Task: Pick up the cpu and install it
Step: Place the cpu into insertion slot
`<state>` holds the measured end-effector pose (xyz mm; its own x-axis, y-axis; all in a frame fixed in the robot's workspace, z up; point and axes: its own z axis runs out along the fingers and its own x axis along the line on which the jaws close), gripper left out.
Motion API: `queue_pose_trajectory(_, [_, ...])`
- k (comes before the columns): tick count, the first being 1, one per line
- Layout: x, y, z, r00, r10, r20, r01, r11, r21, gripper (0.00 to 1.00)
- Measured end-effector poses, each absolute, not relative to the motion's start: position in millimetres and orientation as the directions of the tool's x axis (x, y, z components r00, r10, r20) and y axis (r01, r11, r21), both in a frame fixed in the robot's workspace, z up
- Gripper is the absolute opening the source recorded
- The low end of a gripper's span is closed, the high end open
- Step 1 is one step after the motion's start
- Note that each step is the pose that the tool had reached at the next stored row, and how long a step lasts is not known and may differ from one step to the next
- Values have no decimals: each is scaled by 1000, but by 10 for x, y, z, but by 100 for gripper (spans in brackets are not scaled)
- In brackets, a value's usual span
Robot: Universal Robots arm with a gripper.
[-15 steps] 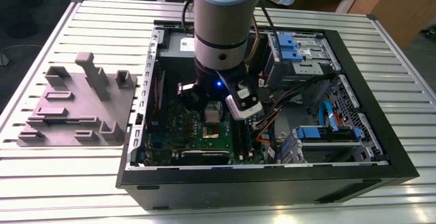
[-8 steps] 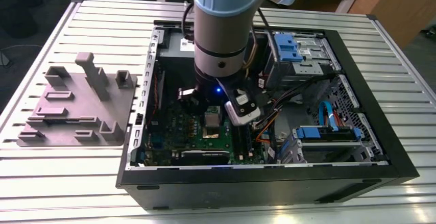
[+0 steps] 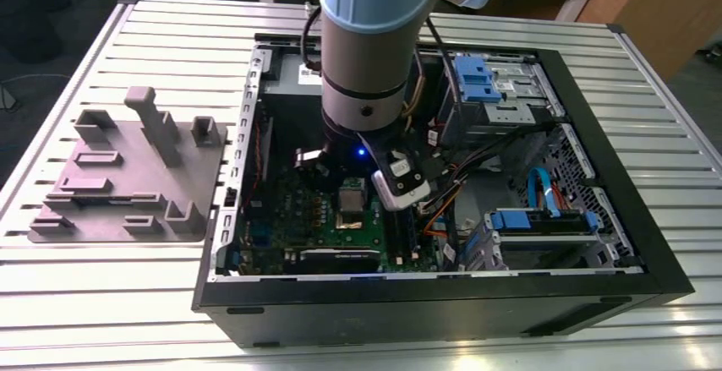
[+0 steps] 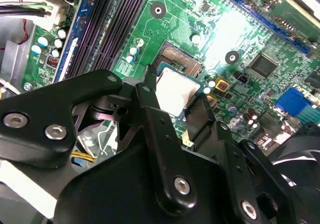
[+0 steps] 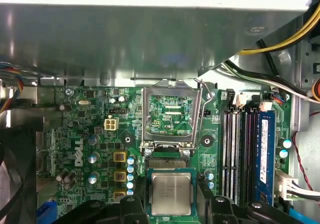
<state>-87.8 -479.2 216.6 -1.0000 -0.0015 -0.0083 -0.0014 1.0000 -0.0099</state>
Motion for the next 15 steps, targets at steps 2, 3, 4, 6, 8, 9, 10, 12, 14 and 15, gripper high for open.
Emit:
queue_pose_trajectory(2, [-878,-4794,2161,-1000,-2,-8,-2,1000,-10,47])
queue_pose_trajectory(3, [-878,-4799,2157,-1000,-2,-8,-2,1000,-10,47])
queue_pose_trajectory(4, [-878,-4804,2148,-1000,-3,-8,-3,1000,-10,47])
queue_pose_trajectory(6, [-878,-4810,2115,-1000,-3,-8,-3,1000,-10,47])
queue_pose_trajectory(8, [-879,-4810,2080,-1000,-3,-8,-3,1000,-10,47])
queue_pose_trajectory(9, [-878,-4810,2062,-1000,-3,-8,-3,1000,-10,47])
queue_pose_trajectory(10, [-878,-4811,2046,-1000,-3,-8,-3,1000,-10,47])
queue_pose_trajectory(12, [-878,-4811,2016,-1000,-3,-8,-3,1000,-10,47])
queue_pose_trajectory(14, [-878,-4812,1984,-1000,-3,-8,-3,1000,-10,47])
queue_pose_trajectory(15, [-878,-4812,1969,-1000,-3,-8,-3,1000,-10,47])
